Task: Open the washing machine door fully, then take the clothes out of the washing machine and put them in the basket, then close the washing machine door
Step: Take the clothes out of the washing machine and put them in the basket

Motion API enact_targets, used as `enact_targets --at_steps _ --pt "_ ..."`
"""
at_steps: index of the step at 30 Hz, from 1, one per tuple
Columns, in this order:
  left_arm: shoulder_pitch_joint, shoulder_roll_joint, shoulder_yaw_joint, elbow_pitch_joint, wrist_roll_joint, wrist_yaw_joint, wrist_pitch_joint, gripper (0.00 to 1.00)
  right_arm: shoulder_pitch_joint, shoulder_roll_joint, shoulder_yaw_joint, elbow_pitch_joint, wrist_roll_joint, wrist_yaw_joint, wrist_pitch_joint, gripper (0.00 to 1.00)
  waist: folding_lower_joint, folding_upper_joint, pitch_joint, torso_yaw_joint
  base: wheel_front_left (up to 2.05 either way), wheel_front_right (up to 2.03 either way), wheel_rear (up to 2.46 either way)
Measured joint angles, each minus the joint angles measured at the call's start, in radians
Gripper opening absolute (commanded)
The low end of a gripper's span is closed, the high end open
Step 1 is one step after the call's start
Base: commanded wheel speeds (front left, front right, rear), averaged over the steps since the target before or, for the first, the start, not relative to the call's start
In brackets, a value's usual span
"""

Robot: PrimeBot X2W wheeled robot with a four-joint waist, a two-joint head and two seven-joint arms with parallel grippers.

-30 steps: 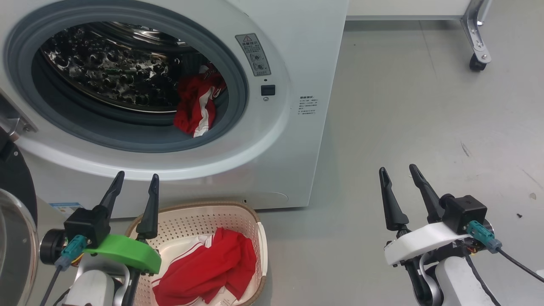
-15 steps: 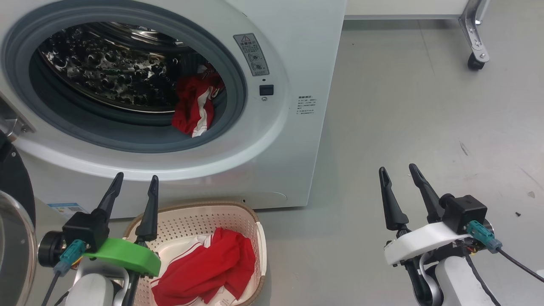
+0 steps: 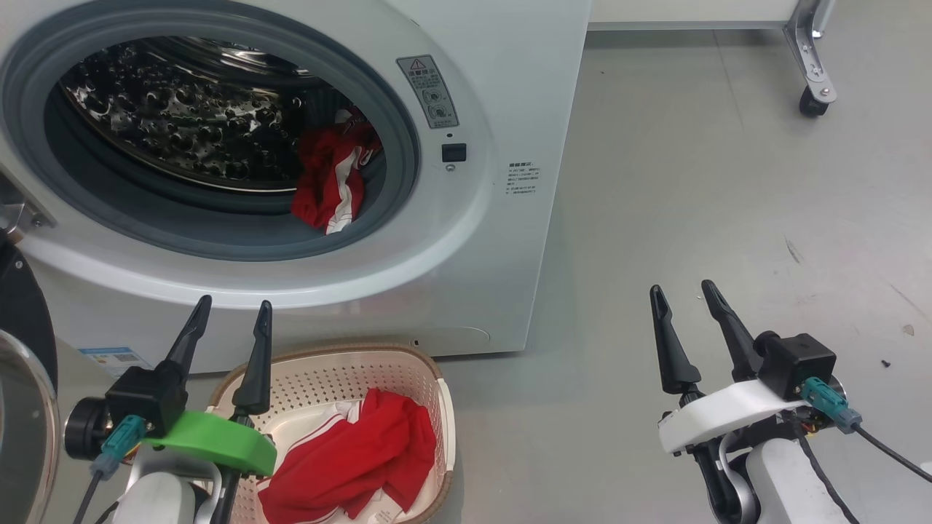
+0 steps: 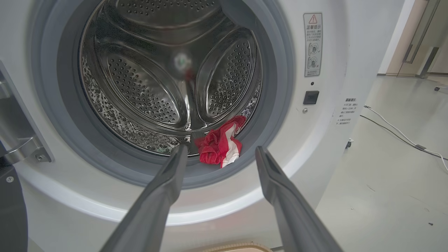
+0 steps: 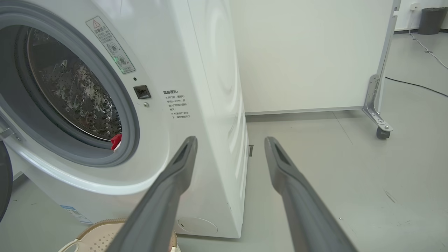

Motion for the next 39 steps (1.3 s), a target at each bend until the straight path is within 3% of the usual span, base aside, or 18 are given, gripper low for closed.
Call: enact_targets --at_steps 39 --pt "0.020 -0.004 0.005 -0.030 0.011 0.000 0.000 1.00 0.000 0.000 -0.002 -0.007 0.000 0.000 0.000 1.00 0.0000 0.0000 0.015 -0.013 0.00 0.00 0.00"
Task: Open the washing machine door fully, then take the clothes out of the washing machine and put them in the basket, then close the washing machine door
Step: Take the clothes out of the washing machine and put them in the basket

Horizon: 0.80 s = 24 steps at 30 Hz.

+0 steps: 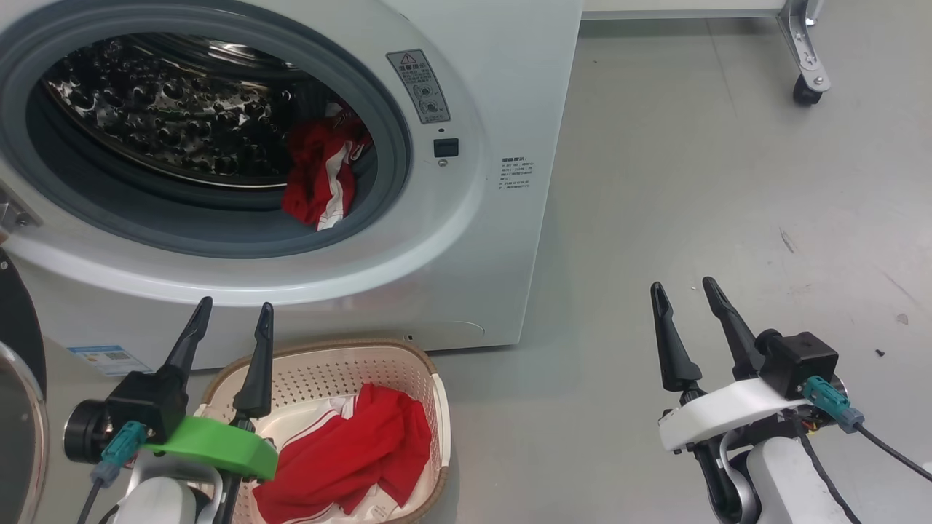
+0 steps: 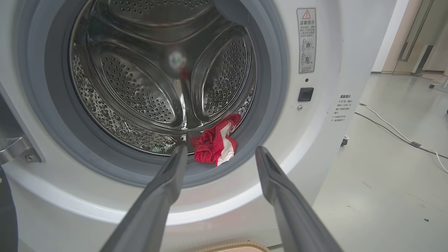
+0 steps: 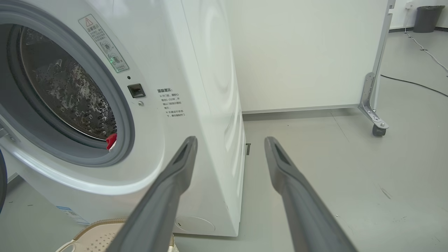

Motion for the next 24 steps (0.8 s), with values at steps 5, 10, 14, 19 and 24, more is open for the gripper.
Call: enact_targets --at_steps 5,10,14,19,24 --pt "0.000 0.000 0.002 -0.020 0.002 0.000 0.000 1.00 0.000 0.000 0.002 -0.015 0.000 0.000 0.000 1.00 0.0000 0.0000 0.019 -0.002 0.00 0.00 0.00" --pt "0.000 0.003 0.001 -0.025 0.005 0.000 0.000 1.00 0.000 0.000 0.010 -0.025 0.000 0.000 0.000 1.00 0.0000 0.0000 0.049 -0.006 0.00 0.00 0.00" --pt "-0.002 0.021 0.003 -0.031 0.015 0.000 0.000 1.00 0.000 0.001 0.026 -0.031 0.000 0.000 0.000 1.00 0.0000 0.0000 0.083 -0.012 0.00 0.00 0.00" --pt "-0.016 0.049 0.026 -0.037 0.016 0.000 0.010 1.00 -0.001 0.001 0.027 -0.040 0.000 0.000 0.000 1.00 0.0000 0.0000 0.133 -0.024 0.00 0.00 0.00" --pt "-0.074 0.076 0.045 -0.058 0.016 0.000 0.039 1.00 -0.003 0.002 0.029 -0.051 0.000 0.000 0.000 1.00 0.0000 0.0000 0.186 -0.045 0.00 0.00 0.00"
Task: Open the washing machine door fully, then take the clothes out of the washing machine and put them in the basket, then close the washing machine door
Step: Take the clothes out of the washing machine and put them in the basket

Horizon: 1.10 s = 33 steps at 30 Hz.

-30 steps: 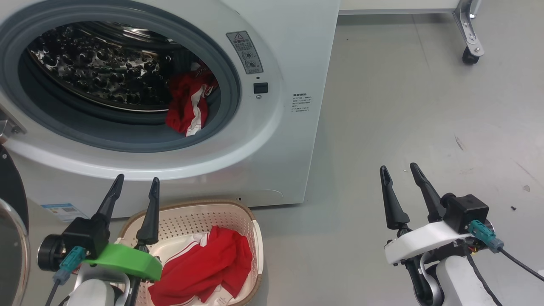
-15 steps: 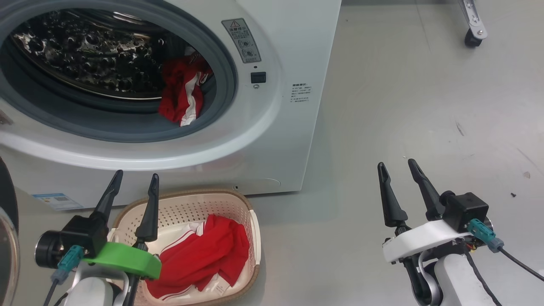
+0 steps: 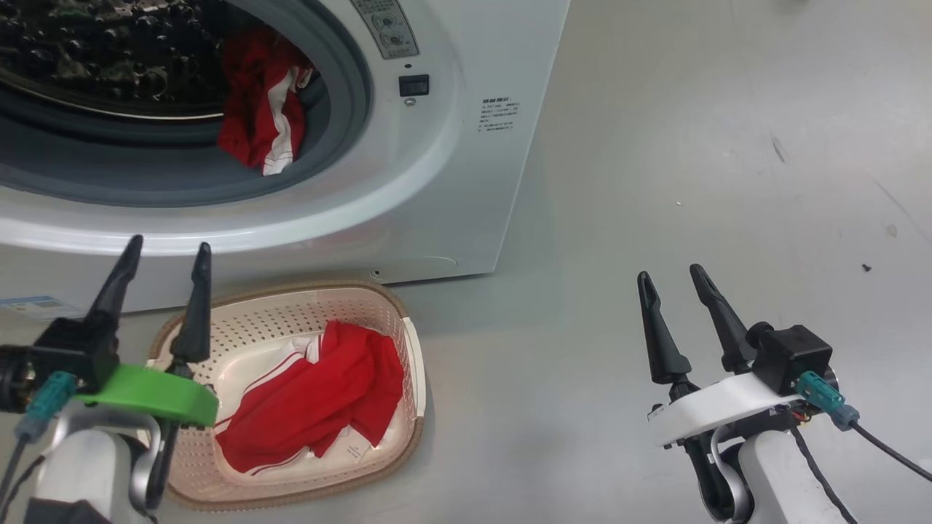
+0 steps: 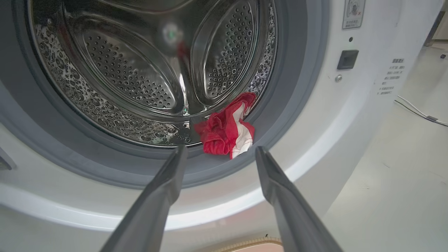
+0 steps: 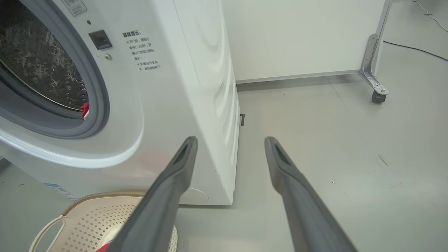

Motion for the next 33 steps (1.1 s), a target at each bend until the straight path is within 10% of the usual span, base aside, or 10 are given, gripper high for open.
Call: enact_targets --at_steps 33 --pt "-0.487 0.093 0.060 0.142 -0.093 0.010 0.383 1.00 -0.104 0.010 0.024 -0.035 0.002 0.000 0.000 1.00 0.0000 0.0000 0.249 -0.200 0.00 0.00 0.00"
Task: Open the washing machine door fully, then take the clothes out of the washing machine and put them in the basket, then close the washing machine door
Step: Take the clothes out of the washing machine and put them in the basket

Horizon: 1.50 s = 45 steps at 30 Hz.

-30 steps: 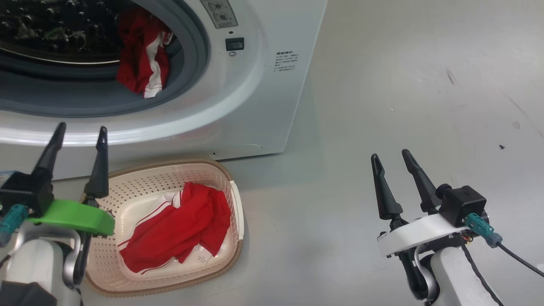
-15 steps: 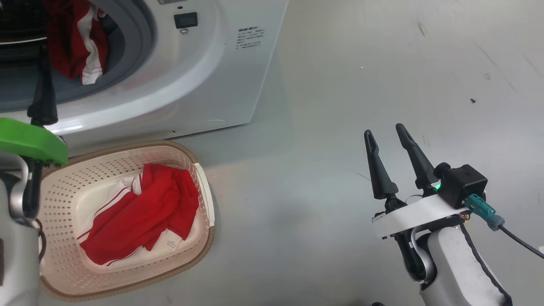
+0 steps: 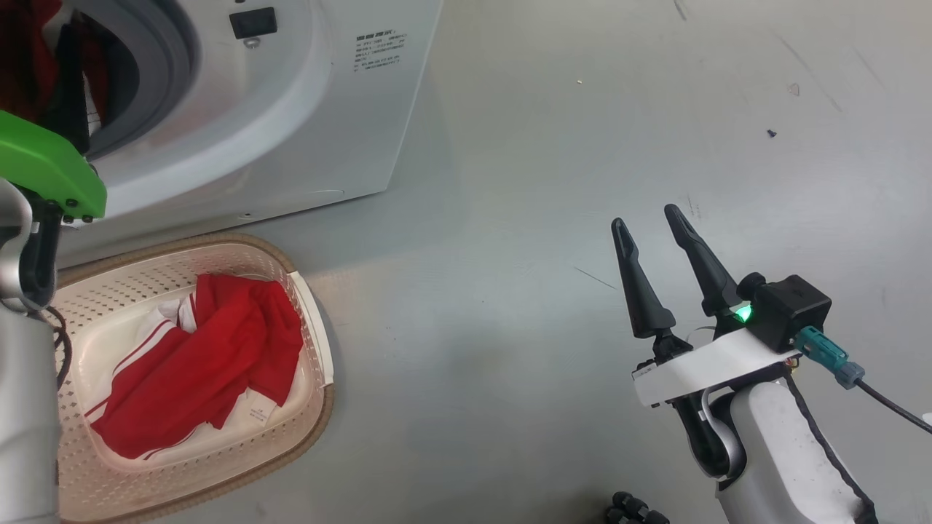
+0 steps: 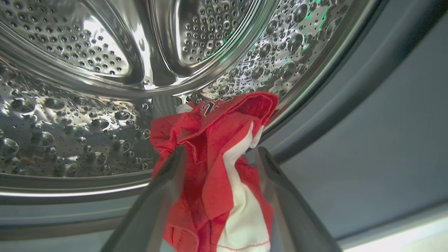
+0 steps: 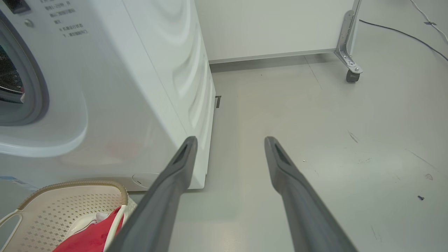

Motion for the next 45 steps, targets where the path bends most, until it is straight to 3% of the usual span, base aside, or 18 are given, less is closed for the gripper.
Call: enact_targets --at_steps 30,42,43,45 --pt "-0.202 -0.009 0.019 0.255 -0.042 0.045 0.190 1.00 -0.035 0.002 0.023 -0.002 0.034 0.000 0.000 1.00 0.0000 0.0000 0.036 -0.017 0.00 0.00 0.00" --pt "-0.265 -0.003 0.004 0.310 -0.022 0.052 0.203 1.00 -0.040 0.002 0.026 -0.002 0.044 0.000 0.000 1.00 0.0000 0.0000 0.048 -0.026 0.00 0.00 0.00" --pt "-0.268 -0.002 0.002 0.312 -0.020 0.052 0.203 0.89 -0.040 0.002 0.026 -0.002 0.044 0.000 0.000 1.00 0.0000 0.0000 0.049 -0.026 0.00 0.00 0.00" --pt "-0.273 -0.003 -0.004 0.317 -0.017 0.051 0.203 0.03 -0.041 0.002 0.026 -0.002 0.044 0.000 0.000 1.00 0.0000 0.0000 0.049 -0.026 0.00 0.00 0.00"
